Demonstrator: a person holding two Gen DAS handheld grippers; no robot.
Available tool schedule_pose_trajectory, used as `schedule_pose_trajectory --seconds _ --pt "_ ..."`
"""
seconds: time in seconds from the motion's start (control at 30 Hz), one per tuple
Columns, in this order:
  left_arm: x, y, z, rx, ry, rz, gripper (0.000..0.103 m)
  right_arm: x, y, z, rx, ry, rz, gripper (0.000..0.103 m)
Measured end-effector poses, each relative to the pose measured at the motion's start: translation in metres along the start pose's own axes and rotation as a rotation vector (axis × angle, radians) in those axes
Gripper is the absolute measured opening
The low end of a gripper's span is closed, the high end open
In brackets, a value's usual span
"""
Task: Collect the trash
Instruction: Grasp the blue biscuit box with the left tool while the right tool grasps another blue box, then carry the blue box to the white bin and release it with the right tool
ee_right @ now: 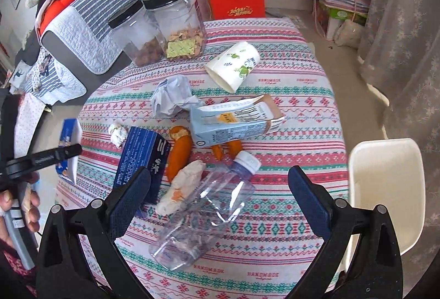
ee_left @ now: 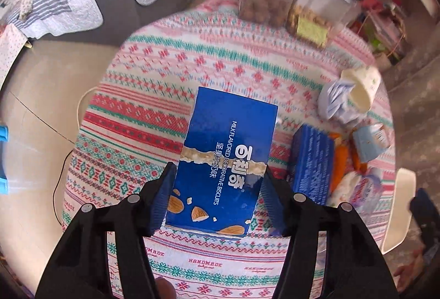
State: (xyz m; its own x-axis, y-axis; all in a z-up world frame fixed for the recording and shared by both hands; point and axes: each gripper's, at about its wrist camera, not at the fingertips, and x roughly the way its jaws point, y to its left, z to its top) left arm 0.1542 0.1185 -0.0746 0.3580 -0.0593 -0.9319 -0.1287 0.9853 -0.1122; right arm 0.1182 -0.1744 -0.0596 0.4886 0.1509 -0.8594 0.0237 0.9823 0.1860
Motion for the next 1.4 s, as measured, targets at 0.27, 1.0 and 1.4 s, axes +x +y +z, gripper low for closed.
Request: schedule_pose_trajectory --seconds 0.27,1.0,1.4 --pt "-0.071 0.009 0.009 -0.065 -0.233 -0.011 0.059 0.038 0.051 0.007 0.035 0.091 0.069 0.096" --pt "-0.067 0.045 0.001 -0.088 -0.238 0.016 0.059 0.103 0.119 0.004 -0.046 0.121 0.034 0.055" --pt "-0.088 0.019 -0.001 -0.066 -0.346 -0.056 0.059 0.009 0.078 0.03 0.014 -0.142 0.068 0.055"
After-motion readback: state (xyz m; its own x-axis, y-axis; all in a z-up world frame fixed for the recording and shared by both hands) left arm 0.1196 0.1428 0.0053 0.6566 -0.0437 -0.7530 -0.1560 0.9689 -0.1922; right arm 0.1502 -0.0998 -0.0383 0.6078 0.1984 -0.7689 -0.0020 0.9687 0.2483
